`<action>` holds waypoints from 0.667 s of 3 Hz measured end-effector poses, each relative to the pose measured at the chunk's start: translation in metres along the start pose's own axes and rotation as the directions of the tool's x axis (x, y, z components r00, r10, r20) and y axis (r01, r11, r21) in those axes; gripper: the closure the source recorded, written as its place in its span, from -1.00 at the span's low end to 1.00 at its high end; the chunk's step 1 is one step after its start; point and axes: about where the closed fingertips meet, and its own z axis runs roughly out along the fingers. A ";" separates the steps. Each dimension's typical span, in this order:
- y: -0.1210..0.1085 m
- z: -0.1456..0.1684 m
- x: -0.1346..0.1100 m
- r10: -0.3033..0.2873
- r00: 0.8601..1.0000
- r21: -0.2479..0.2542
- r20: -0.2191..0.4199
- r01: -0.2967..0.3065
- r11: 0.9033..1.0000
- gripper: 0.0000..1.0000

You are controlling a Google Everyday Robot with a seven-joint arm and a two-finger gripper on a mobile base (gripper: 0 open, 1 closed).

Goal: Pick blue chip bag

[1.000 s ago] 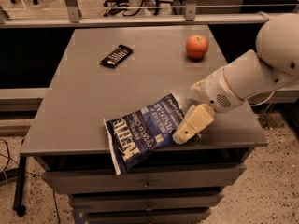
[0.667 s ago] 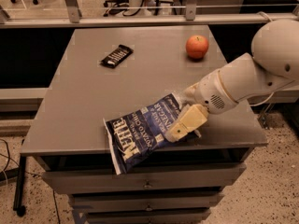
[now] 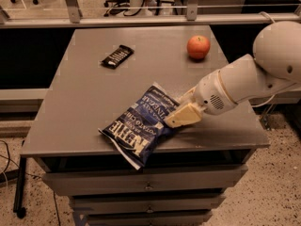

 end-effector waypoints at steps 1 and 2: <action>-0.004 -0.009 -0.006 -0.004 1.000 0.022 0.012 0.004 1.000 0.62; -0.005 -0.019 -0.010 0.004 0.999 0.037 0.035 -0.005 0.999 0.99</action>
Offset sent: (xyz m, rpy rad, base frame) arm 0.0092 -0.0197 0.0341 0.0512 -0.0490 -0.0743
